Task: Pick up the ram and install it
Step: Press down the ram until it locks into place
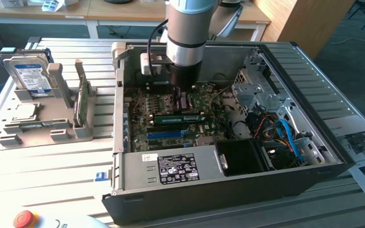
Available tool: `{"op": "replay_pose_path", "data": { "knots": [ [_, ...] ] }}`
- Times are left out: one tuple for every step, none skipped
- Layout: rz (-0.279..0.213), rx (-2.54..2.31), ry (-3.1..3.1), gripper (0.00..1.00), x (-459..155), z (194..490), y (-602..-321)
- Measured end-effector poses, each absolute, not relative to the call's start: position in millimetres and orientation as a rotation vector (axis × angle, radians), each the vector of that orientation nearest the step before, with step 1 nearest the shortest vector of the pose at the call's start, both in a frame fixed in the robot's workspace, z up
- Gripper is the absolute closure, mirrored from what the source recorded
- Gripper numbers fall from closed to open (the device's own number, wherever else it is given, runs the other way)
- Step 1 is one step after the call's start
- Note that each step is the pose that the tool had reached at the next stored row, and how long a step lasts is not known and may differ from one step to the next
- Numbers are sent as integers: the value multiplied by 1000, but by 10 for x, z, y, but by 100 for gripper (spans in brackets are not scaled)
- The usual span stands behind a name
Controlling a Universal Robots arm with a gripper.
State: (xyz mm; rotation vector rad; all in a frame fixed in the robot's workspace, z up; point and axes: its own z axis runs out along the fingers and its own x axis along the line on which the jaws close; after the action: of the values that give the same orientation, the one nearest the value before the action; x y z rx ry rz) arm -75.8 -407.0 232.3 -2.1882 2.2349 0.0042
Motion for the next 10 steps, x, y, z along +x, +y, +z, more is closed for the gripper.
{"op": "replay_pose_path", "data": {
  "knots": [
    [4, -2188, 2235, 90, -760, 2323, -4076],
    [4, -2188, 2235, 90, -762, 2323, -4082],
    [4, -2188, 2235, 90, -764, 2323, -4088],
    [4, -2188, 2235, 90, -766, 2323, -4092],
    [4, -2188, 2235, 90, -767, 2323, -4095],
    [4, -2188, 2235, 90, -767, 2323, -4095],
    [4, -2188, 2235, 90, -767, 2323, -4095],
    [4, -2188, 2235, 90, -767, 2323, -4095],
    [4, -2188, 2235, 90, -768, 2323, -4095],
    [3, -2188, 2234, 90, -775, 2323, -4096]
  ]
}}
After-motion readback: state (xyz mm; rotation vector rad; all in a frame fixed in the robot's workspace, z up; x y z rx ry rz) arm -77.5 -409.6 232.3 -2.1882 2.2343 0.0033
